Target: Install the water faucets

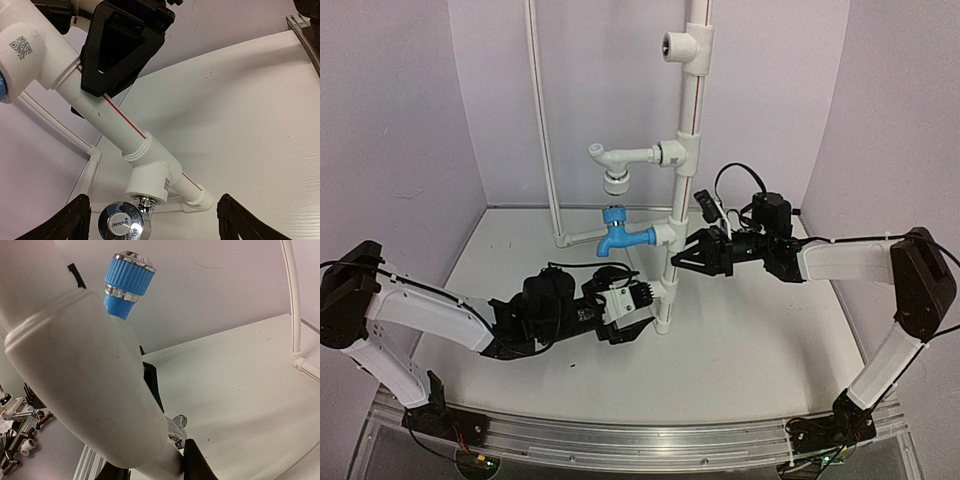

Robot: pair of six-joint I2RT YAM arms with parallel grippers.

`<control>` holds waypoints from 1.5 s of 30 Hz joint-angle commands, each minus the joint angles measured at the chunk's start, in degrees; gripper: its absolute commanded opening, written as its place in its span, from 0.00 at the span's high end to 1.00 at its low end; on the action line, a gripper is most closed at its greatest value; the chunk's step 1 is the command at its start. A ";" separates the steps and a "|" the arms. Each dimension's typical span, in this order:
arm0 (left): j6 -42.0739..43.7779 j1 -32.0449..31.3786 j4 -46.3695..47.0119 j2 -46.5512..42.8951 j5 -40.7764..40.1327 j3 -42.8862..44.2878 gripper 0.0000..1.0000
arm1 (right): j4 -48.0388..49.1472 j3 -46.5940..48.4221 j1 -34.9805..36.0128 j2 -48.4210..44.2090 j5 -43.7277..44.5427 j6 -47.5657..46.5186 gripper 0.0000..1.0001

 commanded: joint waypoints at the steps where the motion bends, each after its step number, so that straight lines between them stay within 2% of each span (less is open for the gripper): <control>1: -0.80 0.08 -0.01 -0.82 0.83 0.71 0.16 | -6.06 1.75 -0.05 1.13 0.62 11.25 1.00; 15: -3.21 0.16 -2.97 1.92 2.60 2.02 0.20 | -6.09 2.22 -0.04 1.17 0.62 11.25 1.00; 20: -1.91 0.20 -4.35 0.52 7.06 0.76 0.31 | -6.08 2.56 -0.05 1.37 0.62 11.33 1.00; 25: 1.32 0.19 -6.77 0.40 7.28 0.30 0.45 | -6.11 2.90 0.00 1.65 0.70 11.50 1.00; 29: 2.15 0.17 -7.29 1.42 5.43 -0.10 0.50 | -6.16 2.83 -0.05 1.57 0.79 11.43 1.00; 34: -0.31 0.93 -3.39 2.82 3.46 -1.74 0.53 | -6.15 2.91 -0.04 1.60 0.71 11.44 1.00; 38: -6.28 1.87 3.89 0.78 6.92 -5.78 0.52 | -6.15 2.99 -0.04 1.48 0.63 11.80 1.00; 42: -14.85 1.79 11.78 -1.01 10.00 -10.21 0.43 | -6.15 2.78 -0.03 1.13 0.59 11.81 1.00; 45: -22.01 1.83 17.25 -2.42 9.27 -13.73 0.32 | -6.15 2.42 0.00 0.88 0.62 11.69 1.00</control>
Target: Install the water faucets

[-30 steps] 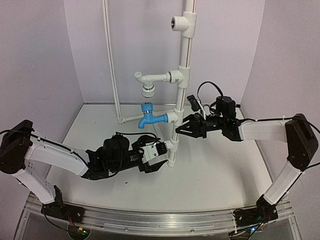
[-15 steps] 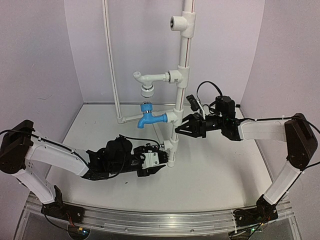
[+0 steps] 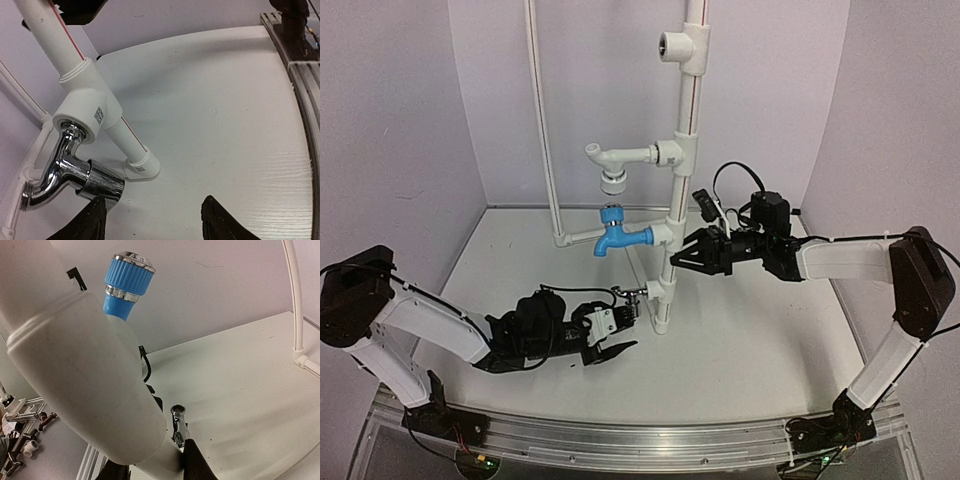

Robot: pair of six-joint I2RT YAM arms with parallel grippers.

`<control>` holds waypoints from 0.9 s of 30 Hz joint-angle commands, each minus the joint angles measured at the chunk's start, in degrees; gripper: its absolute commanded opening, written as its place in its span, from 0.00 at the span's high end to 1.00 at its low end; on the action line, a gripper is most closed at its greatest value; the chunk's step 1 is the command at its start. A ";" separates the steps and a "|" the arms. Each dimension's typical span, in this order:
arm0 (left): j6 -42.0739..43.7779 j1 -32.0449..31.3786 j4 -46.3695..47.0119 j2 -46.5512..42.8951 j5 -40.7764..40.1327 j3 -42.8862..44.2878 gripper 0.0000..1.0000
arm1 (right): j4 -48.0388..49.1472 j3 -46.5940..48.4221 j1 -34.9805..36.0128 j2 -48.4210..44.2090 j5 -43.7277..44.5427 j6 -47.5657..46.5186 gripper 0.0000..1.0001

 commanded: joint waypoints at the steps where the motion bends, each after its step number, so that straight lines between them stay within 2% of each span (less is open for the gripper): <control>1: -14.62 0.02 13.19 -3.76 0.59 -3.88 0.28 | -5.54 1.58 -0.14 0.31 0.86 10.62 1.00; 7: -29.92 0.85 19.69 -4.62 -6.73 -8.47 0.14 | -5.54 1.54 -0.14 0.38 0.94 10.52 1.00; 11: -38.38 3.65 20.72 -3.93 -6.79 -10.09 0.07 | -5.54 1.63 -0.16 0.45 0.99 10.52 1.00; 15: -44.13 7.08 20.54 -1.19 -3.26 -9.19 0.02 | -5.55 1.71 -0.16 0.51 1.04 10.52 1.00; 19: -48.70 10.27 24.98 3.14 3.26 -8.20 0.00 | -5.54 1.67 -0.10 0.44 1.12 10.53 1.00; 27: -48.98 10.85 31.16 13.11 14.73 -2.74 0.01 | -5.56 1.68 -0.13 0.56 1.21 10.43 1.00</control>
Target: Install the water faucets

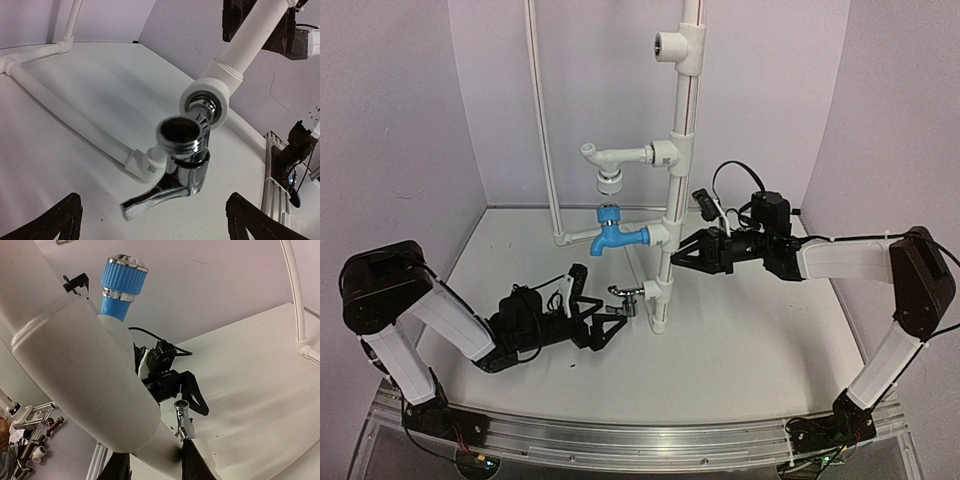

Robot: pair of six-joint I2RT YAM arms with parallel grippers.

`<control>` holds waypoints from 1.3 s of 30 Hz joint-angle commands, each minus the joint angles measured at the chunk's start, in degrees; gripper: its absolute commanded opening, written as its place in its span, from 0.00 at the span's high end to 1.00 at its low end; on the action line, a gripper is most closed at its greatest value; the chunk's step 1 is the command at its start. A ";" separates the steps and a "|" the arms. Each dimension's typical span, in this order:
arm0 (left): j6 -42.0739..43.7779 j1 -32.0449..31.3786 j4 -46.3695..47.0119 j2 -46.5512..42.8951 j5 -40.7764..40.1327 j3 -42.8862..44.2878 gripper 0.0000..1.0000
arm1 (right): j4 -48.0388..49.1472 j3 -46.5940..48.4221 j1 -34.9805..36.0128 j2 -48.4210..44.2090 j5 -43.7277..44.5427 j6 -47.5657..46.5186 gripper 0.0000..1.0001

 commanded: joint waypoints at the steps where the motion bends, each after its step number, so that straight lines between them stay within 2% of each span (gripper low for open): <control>1: -1.67 0.05 8.86 4.96 8.18 3.88 0.01 | -4.63 1.66 -0.09 0.59 1.47 6.68 1.00; 7: -2.50 0.06 14.24 8.15 7.28 5.03 0.10 | -4.69 1.65 -0.06 0.54 1.62 6.67 1.00; 14: -2.41 0.06 18.49 7.68 0.50 2.67 0.29 | -4.70 1.61 -0.09 0.58 1.58 6.61 1.00; 18: -0.96 0.00 16.86 7.19 -0.22 3.29 0.47 | -4.70 1.61 -0.10 0.55 1.54 6.57 1.00; 20: -0.21 -0.26 15.46 6.81 -0.96 3.77 0.59 | -4.70 1.61 -0.10 0.41 1.54 6.52 1.00; 24: 2.49 -2.30 11.39 5.42 -5.72 4.72 0.73 | -4.70 1.55 -0.04 0.20 1.62 6.43 1.00; 31: 9.41 -8.18 3.97 3.01 -19.17 7.00 0.77 | -4.70 1.38 -0.09 -0.06 1.76 6.35 1.00; 34: 11.64 -9.83 1.01 2.79 -22.89 8.23 0.75 | -4.71 1.35 -0.09 -0.20 1.56 6.31 0.99; 35: 11.86 -10.04 1.06 2.88 -23.33 8.31 0.73 | -4.70 1.35 -0.11 -0.25 1.38 6.25 0.96; 39: 11.04 -10.07 1.45 3.17 -22.46 8.24 0.64 | -4.68 1.26 -0.09 -0.96 0.78 5.80 0.65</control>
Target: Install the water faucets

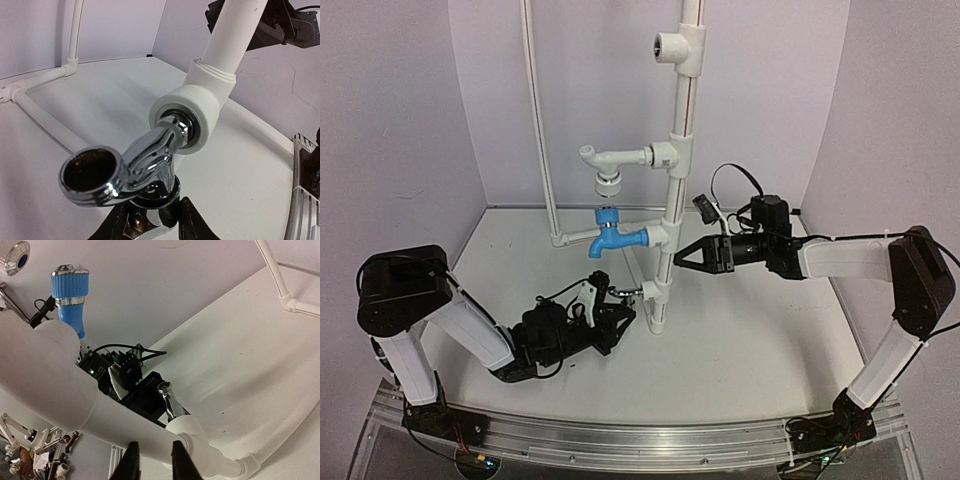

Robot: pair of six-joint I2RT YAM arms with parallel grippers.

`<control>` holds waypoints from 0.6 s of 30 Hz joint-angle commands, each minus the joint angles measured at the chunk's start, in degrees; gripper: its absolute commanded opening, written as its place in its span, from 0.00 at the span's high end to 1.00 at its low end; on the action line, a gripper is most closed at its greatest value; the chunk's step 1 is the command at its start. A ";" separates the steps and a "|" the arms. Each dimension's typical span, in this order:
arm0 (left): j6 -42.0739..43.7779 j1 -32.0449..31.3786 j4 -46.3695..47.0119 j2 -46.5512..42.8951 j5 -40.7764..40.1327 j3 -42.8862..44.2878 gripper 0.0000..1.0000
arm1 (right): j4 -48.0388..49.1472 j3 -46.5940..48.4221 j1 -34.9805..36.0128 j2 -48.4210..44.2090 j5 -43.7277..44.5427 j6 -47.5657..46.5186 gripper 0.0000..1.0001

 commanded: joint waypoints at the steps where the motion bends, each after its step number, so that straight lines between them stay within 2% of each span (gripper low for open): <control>1: 3.56 -0.59 0.10 -2.09 -3.53 2.86 0.62 | 1.23 1.20 0.93 -1.45 -1.27 -0.62 0.58; 3: 2.75 -0.56 -0.04 -1.97 -2.79 2.94 0.58 | 1.27 1.16 0.92 -2.06 -1.44 -1.07 0.45; 8: 2.37 -0.55 0.39 -1.69 -2.80 3.01 0.54 | 1.22 0.63 1.08 -4.38 -3.49 -4.11 0.29; 14: 1.23 -0.48 0.30 -2.11 -2.66 2.74 0.46 | 0.85 2.54 0.89 -6.32 -2.73 -7.64 0.24; 18: -0.66 -0.36 0.05 -4.10 -3.18 1.47 0.29 | 0.84 7.61 0.62 -5.49 -1.94 -8.51 0.24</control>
